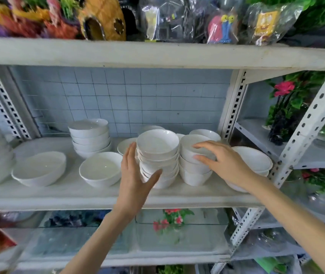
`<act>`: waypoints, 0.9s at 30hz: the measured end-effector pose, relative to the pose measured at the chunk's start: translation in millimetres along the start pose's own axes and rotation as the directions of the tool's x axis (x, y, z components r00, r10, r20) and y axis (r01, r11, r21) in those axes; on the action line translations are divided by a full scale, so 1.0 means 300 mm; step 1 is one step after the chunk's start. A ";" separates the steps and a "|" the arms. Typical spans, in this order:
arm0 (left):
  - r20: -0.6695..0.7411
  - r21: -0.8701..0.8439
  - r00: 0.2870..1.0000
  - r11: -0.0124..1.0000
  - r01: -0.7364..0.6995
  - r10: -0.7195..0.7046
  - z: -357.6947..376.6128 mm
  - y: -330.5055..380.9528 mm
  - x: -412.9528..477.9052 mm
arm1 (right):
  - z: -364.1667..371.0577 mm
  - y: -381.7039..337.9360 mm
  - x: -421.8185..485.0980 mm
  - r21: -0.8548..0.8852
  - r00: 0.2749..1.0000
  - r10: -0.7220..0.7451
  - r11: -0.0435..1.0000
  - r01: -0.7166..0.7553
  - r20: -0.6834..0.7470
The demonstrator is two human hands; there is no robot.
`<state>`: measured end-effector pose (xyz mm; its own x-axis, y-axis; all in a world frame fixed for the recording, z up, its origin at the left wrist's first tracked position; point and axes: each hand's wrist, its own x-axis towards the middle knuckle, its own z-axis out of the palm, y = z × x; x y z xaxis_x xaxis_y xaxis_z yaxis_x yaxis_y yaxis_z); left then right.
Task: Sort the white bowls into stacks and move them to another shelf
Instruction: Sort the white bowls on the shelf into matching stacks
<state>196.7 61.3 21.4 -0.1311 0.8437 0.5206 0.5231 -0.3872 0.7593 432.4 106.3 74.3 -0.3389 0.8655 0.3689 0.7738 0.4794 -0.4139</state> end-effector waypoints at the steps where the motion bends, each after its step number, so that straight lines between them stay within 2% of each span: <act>1: 0.025 -0.006 0.999 0.999 0.034 -0.034 -0.016 -0.010 0.022 | 0.002 -0.013 0.022 0.031 1.000 0.008 0.999 -0.007 -0.015; 4: 0.157 -0.085 0.982 0.989 0.123 -0.108 -0.053 -0.022 0.087 | -0.010 -0.032 0.099 0.085 0.999 0.011 0.996 -0.007 -0.037; 7: 0.272 -0.069 0.959 0.992 0.106 -0.084 -0.072 -0.047 0.139 | -0.031 -0.035 0.175 0.078 1.000 -0.012 0.997 0.012 -0.002; 9: 0.294 -0.099 0.950 0.986 0.137 -0.102 -0.087 -0.059 0.185 | -0.040 -0.027 0.224 0.076 1.000 -0.004 0.997 0.003 0.019; 12: 0.242 -0.150 0.956 0.967 0.208 -0.168 -0.114 -0.066 0.299 | -0.043 0.005 0.305 0.073 0.999 0.002 0.997 -0.005 0.041; 16: 0.216 0.036 0.946 0.970 0.240 -0.242 -0.092 -0.115 0.477 | -0.011 0.078 0.442 0.042 0.990 -0.008 0.999 0.002 0.139; 19: 0.310 0.309 0.893 0.923 0.229 -0.325 -0.033 -0.155 0.562 | 0.040 0.118 0.551 0.013 0.962 -0.003 1.000 -0.001 0.275; 24: 0.438 0.581 0.762 0.797 0.165 -0.477 0.045 -0.215 0.645 | 0.154 0.165 0.689 0.010 0.849 0.047 0.998 -0.061 0.526; 27: 0.453 0.632 0.722 0.760 0.154 -0.523 0.069 -0.241 0.682 | 0.222 0.193 0.739 0.017 0.790 0.057 0.996 -0.086 0.610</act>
<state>149.6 269.6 64.9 0.0133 0.9801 -0.1981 0.9093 0.0706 0.4101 366.5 335.6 76.6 -0.5500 0.7999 -0.2402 0.7907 0.4060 -0.4583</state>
